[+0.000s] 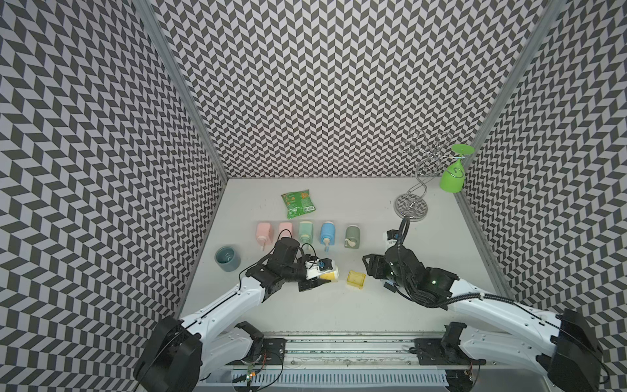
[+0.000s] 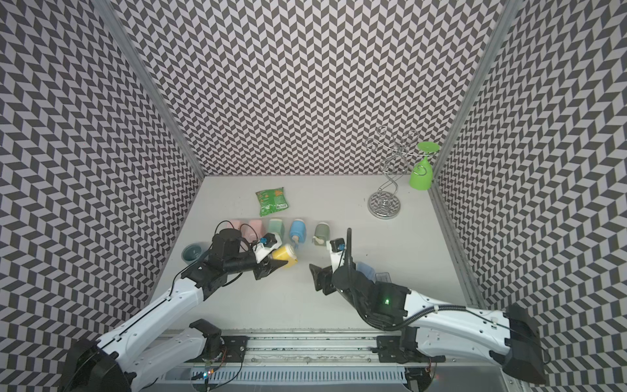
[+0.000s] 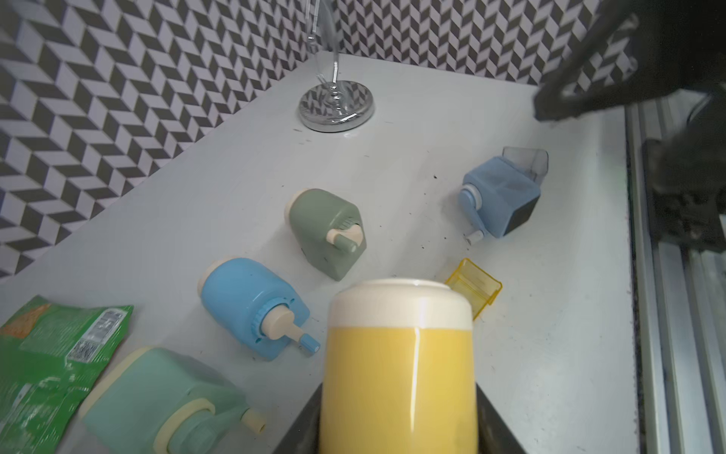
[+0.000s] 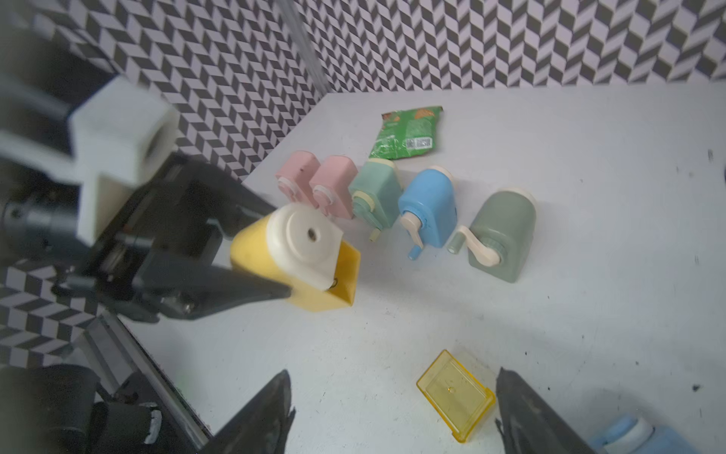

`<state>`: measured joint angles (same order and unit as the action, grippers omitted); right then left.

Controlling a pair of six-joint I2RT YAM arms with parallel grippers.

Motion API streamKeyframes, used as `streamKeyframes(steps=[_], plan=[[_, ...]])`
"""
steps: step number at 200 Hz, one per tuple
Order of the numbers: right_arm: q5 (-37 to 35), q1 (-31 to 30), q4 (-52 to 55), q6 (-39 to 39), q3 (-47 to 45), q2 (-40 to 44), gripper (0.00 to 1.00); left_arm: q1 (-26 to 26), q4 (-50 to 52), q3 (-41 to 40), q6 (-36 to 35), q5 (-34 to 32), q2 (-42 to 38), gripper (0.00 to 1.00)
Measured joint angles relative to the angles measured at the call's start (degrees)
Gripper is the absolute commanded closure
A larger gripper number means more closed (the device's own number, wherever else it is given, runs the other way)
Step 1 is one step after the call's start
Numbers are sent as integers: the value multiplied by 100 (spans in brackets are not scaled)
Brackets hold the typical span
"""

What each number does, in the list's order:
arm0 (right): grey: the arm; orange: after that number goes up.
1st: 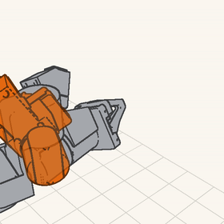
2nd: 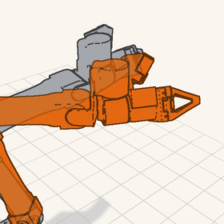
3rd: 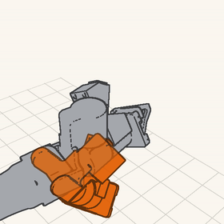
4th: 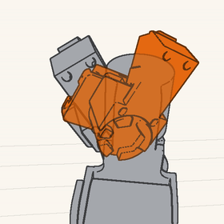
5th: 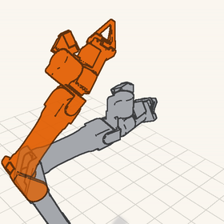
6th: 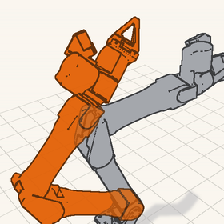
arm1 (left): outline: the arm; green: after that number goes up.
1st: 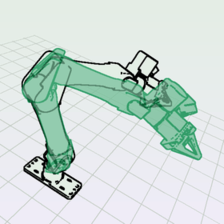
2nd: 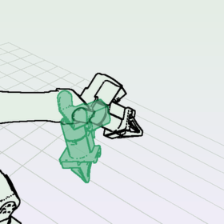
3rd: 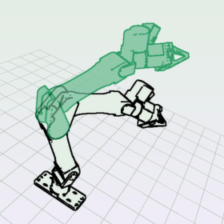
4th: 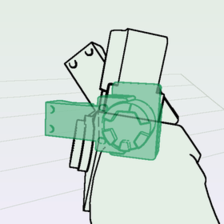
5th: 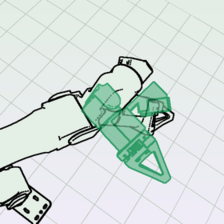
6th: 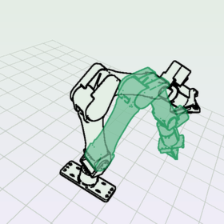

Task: Put the tray back into the pencil sharpener
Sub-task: Pick up the pencil sharpener from the center of the board, then close the container of the pencil sharpener.

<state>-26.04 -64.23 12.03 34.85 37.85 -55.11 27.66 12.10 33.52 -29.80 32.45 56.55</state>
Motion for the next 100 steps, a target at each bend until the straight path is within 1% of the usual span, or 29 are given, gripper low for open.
streamKeyframes(steps=[18,27,37,49,71,100], plan=[[557,761,184,501,2,-149,31,254,-7,-114,-752,42,140,100],[855,1082,260,682,2,-317,32,326,-55,-175,-1029,92,260,100],[1137,1305,343,826,2,-522,33,361,-74,-208,-1298,142,461,100],[1438,1434,417,927,11,-804,35,380,-96,-195,-1561,153,758,100],[1912,1495,627,1029,111,-1342,36,387,-13,-52,-1941,120,1368,100],[2415,1541,787,1038,380,-2031,36,398,42,208,-2173,46,1976,99]])
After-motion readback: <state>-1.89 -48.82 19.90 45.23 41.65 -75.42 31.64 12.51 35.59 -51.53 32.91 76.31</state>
